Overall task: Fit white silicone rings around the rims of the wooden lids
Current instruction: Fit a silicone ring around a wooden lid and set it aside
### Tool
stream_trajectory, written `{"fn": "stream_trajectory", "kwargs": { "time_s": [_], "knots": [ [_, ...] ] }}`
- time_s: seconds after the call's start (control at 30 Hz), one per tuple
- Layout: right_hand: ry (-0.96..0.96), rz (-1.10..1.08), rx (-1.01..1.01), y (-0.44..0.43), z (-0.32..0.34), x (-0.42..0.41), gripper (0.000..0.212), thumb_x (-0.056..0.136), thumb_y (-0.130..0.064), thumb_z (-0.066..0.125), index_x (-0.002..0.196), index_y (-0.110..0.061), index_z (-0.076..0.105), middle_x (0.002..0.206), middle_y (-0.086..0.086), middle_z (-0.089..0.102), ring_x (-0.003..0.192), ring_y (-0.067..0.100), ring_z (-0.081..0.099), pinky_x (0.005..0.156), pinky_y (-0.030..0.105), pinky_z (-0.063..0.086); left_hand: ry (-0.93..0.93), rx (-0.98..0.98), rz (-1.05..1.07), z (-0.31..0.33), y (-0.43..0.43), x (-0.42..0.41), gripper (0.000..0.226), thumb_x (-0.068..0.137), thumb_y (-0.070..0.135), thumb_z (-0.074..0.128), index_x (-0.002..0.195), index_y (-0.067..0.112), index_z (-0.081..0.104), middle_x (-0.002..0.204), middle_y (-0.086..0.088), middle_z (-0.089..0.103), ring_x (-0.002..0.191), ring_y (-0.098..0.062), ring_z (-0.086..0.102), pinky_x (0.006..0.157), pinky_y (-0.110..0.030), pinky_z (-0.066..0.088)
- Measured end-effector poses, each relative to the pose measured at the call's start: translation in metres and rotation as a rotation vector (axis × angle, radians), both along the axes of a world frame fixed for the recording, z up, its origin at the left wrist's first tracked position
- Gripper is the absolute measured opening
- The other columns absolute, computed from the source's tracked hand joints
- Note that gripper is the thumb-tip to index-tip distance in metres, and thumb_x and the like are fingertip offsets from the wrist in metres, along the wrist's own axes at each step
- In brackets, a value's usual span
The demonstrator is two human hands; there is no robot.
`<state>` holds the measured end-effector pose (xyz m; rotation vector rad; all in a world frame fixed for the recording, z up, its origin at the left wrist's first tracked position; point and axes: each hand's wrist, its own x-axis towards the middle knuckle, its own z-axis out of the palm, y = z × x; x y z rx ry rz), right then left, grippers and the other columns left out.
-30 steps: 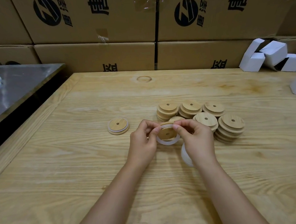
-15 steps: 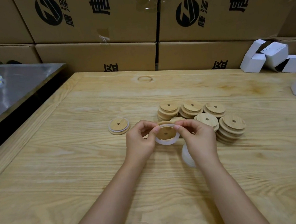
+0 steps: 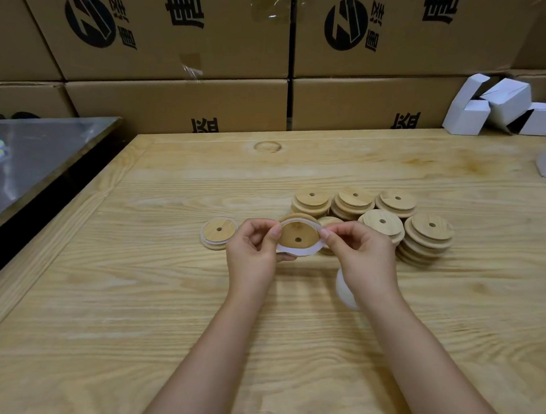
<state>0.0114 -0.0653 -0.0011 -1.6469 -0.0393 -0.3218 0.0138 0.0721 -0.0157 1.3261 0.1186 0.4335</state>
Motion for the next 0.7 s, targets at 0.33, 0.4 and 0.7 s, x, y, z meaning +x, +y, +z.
{"fn": "stream_trajectory", "kwargs": {
  "time_s": [0.33, 0.4, 0.7],
  "knots": [
    [-0.042, 0.062, 0.0, 0.0, 0.0042, -0.0031, 0.012, 0.084, -0.008, 0.067, 0.076, -0.017, 0.065, 0.078, -0.004, 0.068, 0.068, 0.001, 0.062, 0.065, 0.012, 0.048, 0.016, -0.137, -0.071, -0.0014, 0.0008, 0.0005, 0.009, 0.088, 0.002, 0.058, 0.08, 0.006, 0.058, 0.062, -0.001, 0.065, 0.064, -0.015, 0.068, 0.048, -0.033, 0.056],
    [-0.043, 0.055, -0.018, -0.0002, 0.0038, -0.0033, 0.01, 0.084, -0.009, 0.067, 0.078, -0.017, 0.065, 0.076, -0.006, 0.067, 0.066, 0.001, 0.061, 0.065, 0.013, 0.048, 0.007, -0.141, -0.1, -0.0015, 0.001, 0.0003, 0.009, 0.088, 0.002, 0.058, 0.08, 0.006, 0.058, 0.069, -0.003, 0.063, 0.068, -0.012, 0.067, 0.05, -0.035, 0.057],
    [-0.202, -0.008, -0.254, 0.0031, -0.0005, -0.0055, 0.015, 0.081, -0.007, 0.067, 0.079, -0.022, 0.063, 0.08, -0.008, 0.065, 0.072, 0.006, 0.061, 0.067, 0.018, 0.049, -0.1, 0.206, -0.244, -0.0058, 0.0014, -0.0038, 0.015, 0.086, 0.016, 0.064, 0.1, 0.021, 0.059, 0.079, -0.003, 0.068, 0.073, -0.009, 0.064, 0.066, -0.021, 0.05]
  ]
}}
